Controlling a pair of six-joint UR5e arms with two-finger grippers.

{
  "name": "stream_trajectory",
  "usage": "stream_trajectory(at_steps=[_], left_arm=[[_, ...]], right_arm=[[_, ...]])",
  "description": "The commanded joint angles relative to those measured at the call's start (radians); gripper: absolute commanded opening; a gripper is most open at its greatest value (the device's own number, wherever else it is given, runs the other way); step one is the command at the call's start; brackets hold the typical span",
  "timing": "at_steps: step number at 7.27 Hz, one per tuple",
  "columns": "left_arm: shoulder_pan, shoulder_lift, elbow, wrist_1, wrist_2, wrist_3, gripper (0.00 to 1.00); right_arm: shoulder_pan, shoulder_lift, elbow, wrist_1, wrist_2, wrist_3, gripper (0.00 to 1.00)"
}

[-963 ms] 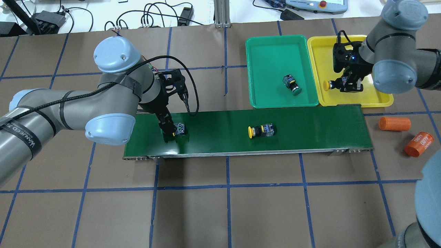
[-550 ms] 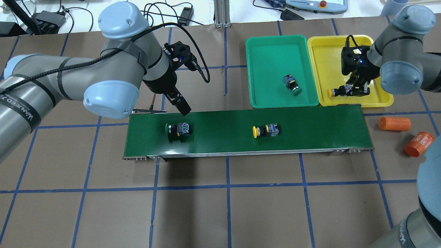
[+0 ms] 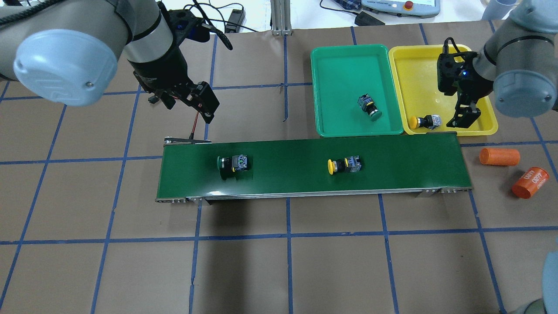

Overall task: Sort buttons by color to trays
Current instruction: 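Release yellow switch into yellow tray right while left gripper withdraws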

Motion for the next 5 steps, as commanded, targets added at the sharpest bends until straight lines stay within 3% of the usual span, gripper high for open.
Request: stream_trajectory(at_steps=[1,3,5], left_arm=[[0.076,0.039,0.023,-0.122,0.089,-0.051,1.00],[0.084,0.021,0.004,-0.047,0.039,-0.197,1.00],[0.084,0.012,0.031,-0.045,0.038,-0.207,1.00]], right_arm=[[0.025,-0.137,0.144,0.028,0.006,0.006,1.00],[0.106,-0.157,0.205,0.030,-0.016,0.037,1.00],[0.191,-0.139,0.214,0.016,-0.013,0.101,1.00]])
